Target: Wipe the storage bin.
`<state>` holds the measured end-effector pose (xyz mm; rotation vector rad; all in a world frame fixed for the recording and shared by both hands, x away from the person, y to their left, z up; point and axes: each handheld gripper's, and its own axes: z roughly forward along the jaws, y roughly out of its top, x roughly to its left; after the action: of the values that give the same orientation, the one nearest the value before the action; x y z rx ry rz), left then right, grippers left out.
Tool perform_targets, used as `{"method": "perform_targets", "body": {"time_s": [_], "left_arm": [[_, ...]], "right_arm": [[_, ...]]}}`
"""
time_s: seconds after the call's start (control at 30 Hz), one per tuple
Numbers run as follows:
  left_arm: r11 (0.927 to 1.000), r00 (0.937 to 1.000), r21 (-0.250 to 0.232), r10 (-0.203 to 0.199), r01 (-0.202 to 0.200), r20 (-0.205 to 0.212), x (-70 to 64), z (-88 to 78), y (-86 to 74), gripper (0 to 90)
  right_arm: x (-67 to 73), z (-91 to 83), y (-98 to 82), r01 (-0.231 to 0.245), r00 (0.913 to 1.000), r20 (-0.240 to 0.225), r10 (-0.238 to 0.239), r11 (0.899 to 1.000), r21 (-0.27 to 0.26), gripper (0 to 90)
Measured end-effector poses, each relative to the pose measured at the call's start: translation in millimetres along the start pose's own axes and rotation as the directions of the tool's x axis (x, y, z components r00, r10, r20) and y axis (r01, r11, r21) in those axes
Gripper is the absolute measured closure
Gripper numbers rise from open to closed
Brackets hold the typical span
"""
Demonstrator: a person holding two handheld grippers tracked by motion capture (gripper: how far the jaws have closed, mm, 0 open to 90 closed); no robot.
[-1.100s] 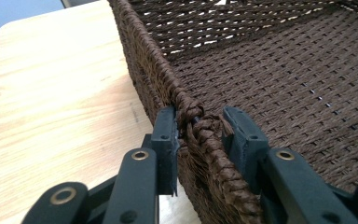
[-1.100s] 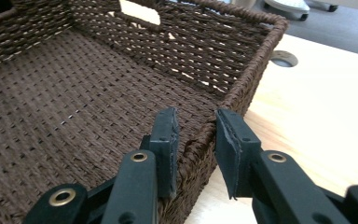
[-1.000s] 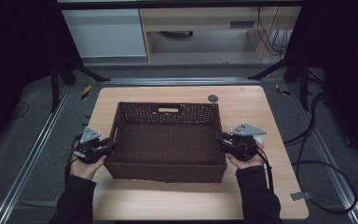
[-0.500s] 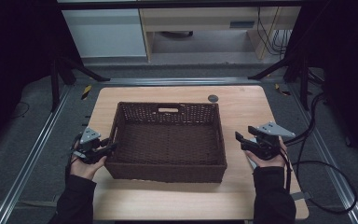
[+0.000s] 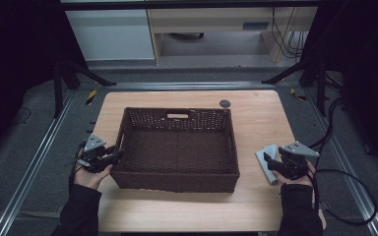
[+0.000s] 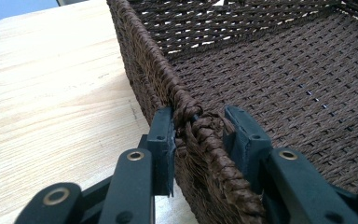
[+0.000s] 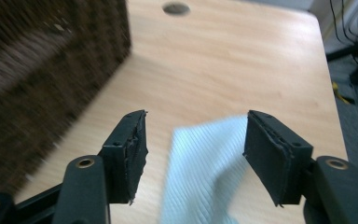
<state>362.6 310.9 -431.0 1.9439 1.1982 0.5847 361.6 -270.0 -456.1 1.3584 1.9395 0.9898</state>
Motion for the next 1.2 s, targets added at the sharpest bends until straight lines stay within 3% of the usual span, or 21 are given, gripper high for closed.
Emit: {"method": "perform_targets", "body": {"time_s": [0.2, 0.43, 0.7, 0.9, 1.2], "left_arm": [[1.0000, 1.0000, -0.007, -0.005, 0.005, 0.003, 1.4, -0.2, -0.7, 63.6], [1.0000, 1.0000, -0.006, -0.007, 0.007, -0.003, 1.0, -0.1, -0.4, 64.3], [0.9999, 0.9999, -0.005, -0.012, 0.012, -0.004, 0.1, 0.0, 0.0, 65.4], [0.9997, 0.9998, -0.004, -0.022, 0.022, -0.002, 1.0, -0.9, 0.7, 66.5], [0.9999, 0.9998, 0.010, -0.006, 0.006, 0.017, 15.1, -8.4, -1.9, 68.6]], "right_arm": [[-7.6, 10.6, -16.9, -0.018, 0.9998, -0.004, 0.019, 0.997, 0.074, 46.1], [-8.0, 15.6, -22.0, -0.010, 0.9999, -0.001, 0.010, 0.990, 0.140, 54.6], [-5.5, 23.8, -23.2, 0.002, 0.9999, -0.015, 0.002, 0.972, 0.234, 77.4], [-0.8, 20.2, -15.8, 0.014, 0.9990, -0.044, -0.005, 0.979, 0.205, 80.7], [15.1, 7.1, 11.0, 0.034, 0.9931, -0.113, -0.030, 0.999, 0.040, 80.7]]}}
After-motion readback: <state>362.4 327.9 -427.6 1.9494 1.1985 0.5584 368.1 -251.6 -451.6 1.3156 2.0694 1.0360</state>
